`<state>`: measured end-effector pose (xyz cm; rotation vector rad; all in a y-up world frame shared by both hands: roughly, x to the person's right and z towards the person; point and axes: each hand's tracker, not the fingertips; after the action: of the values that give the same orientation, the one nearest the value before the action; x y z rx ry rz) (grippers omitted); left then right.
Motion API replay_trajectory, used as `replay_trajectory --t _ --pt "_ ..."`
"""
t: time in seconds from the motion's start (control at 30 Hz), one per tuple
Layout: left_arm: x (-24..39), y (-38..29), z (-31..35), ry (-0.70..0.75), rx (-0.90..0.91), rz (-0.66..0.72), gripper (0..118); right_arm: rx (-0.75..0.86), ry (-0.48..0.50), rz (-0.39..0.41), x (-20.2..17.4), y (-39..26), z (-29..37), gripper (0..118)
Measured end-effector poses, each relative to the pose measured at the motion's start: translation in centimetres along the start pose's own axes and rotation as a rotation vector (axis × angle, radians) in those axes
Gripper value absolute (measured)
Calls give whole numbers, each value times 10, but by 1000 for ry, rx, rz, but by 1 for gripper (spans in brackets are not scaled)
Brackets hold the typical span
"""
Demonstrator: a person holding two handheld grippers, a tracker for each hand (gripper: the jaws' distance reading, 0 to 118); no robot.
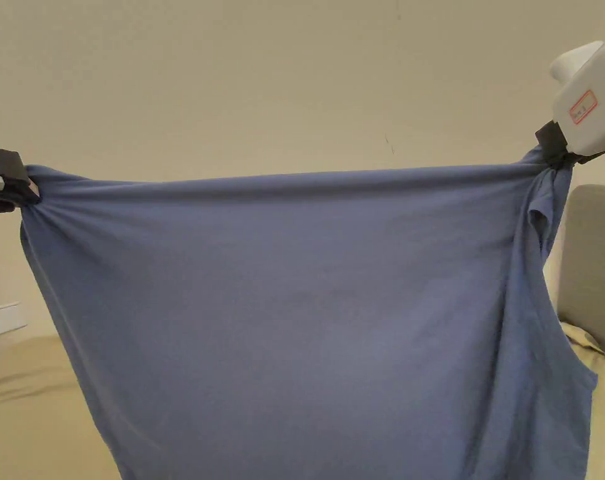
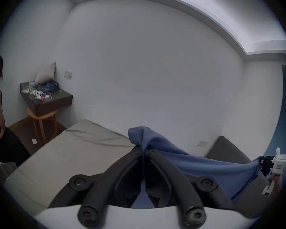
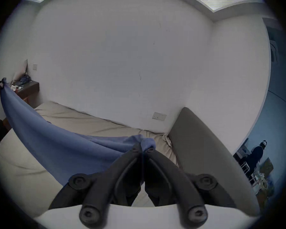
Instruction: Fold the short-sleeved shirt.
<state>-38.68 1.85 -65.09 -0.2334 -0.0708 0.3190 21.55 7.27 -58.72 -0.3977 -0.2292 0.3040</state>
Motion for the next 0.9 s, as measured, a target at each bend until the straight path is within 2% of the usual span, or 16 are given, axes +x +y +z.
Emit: replay_trajectory --t 0.1,0.27,0.43,0.7,0.9 --pt "11 20 -10 51 35 -76 0 15 -14 5 -3 35 -6 4" --pt "6 35 -38 64 29 -22 0 29 -51 7 -10 67 -25 4" --pt "1 16 -68 72 3 -22 0 10 -37 19 -26 62 -59 4" --pt "-21 -71 -134 81 -147 -12 0 -114 32 26 -68 -10 -143 4" --pt "-55 -175 -169 88 -328 68 0 -249 138 38 -115 -120 -200 4"
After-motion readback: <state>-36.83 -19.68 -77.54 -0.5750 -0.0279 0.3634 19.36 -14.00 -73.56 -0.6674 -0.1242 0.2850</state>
